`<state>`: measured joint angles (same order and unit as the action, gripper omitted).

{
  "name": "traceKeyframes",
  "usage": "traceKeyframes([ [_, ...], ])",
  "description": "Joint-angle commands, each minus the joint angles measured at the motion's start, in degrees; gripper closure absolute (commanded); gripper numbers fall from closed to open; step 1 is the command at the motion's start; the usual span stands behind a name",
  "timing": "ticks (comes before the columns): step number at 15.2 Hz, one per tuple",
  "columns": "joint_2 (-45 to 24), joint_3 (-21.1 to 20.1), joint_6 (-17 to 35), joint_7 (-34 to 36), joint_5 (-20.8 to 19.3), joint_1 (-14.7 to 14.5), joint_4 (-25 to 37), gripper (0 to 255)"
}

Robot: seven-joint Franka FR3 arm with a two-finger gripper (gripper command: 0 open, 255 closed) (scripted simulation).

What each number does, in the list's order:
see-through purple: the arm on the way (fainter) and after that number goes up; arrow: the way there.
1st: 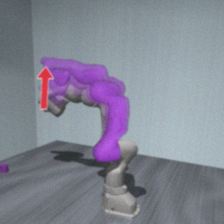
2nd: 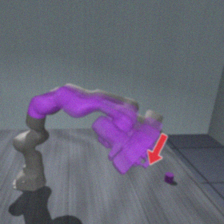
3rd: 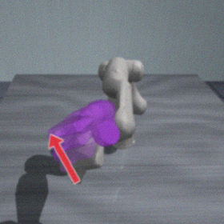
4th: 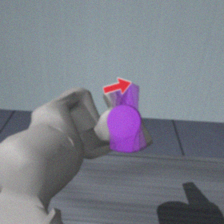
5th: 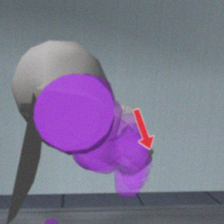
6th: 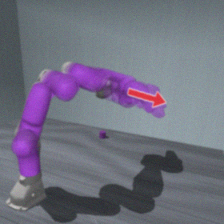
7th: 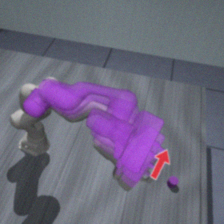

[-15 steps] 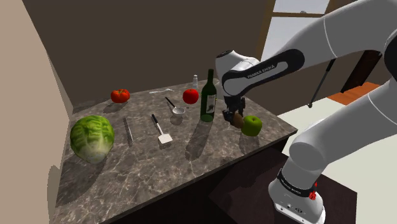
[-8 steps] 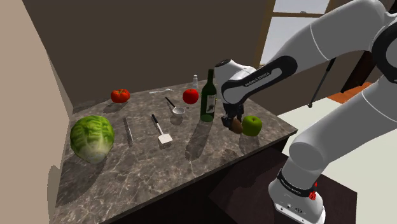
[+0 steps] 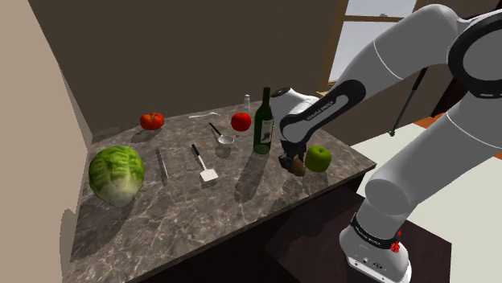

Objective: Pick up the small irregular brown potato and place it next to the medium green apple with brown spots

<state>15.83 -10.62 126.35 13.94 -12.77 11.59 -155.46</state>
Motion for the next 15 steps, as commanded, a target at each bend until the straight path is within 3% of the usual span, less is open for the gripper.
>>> traceKeyframes([
  [1,-1.95,-0.15,2.4,0.93,-0.83,0.33,-0.54,255],
  [9,-1.94,-0.14,2.39,0.93,-0.83,0.32,-0.54,255],
  [10,-1.94,-0.14,2.39,0.93,-0.83,0.32,-0.54,0],
  [15,-1.94,-0.14,2.39,0.93,-0.83,0.32,-0.54,0],
])
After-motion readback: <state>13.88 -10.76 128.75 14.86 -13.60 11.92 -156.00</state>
